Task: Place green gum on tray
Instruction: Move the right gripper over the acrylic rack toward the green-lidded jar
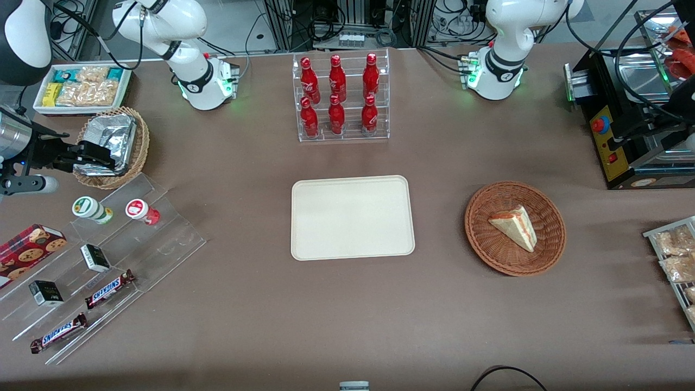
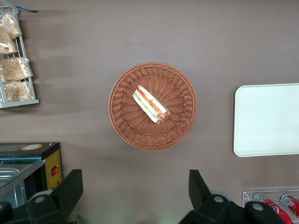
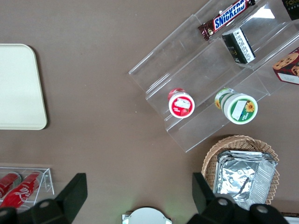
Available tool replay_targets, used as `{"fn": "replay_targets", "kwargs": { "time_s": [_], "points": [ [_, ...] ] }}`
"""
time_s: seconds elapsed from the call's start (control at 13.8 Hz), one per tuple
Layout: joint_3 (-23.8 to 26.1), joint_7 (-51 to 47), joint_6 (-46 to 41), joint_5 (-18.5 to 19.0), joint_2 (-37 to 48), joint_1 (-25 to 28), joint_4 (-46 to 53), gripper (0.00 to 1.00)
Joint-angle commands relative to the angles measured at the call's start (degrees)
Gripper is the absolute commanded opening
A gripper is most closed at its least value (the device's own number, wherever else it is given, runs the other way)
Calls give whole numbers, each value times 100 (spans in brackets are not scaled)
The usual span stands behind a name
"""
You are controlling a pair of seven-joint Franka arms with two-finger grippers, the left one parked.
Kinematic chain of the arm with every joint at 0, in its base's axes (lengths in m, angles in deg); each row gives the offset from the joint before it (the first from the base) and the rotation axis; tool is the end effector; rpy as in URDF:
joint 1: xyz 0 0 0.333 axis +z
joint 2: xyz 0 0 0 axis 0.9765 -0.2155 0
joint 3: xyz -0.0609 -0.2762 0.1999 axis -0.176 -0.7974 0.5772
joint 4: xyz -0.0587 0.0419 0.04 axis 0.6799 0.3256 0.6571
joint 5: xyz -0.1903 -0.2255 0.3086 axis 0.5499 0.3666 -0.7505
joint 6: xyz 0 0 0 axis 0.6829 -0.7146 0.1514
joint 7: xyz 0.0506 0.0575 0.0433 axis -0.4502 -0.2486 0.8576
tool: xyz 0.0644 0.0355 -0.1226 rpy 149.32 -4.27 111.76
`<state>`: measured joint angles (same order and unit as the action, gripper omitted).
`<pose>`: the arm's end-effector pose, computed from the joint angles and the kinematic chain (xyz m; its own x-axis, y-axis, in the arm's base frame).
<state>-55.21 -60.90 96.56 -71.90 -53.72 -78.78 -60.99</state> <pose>0.5648 -0.0252 0.5744 0.9882 0.0165 -0.1525 0.0117 -0.9994 -0.0319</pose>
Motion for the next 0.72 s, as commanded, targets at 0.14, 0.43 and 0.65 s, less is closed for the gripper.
{"fn": "replay_targets", "kwargs": {
  "time_s": [0.14,0.43,0.65],
  "points": [
    [-30,-33,71,-96,-59,-9,85,100],
    [-48,256,176,53,-24,-36,-151,100],
    [-92,1413,404,53,-41,-351,-319,100]
  ]
}}
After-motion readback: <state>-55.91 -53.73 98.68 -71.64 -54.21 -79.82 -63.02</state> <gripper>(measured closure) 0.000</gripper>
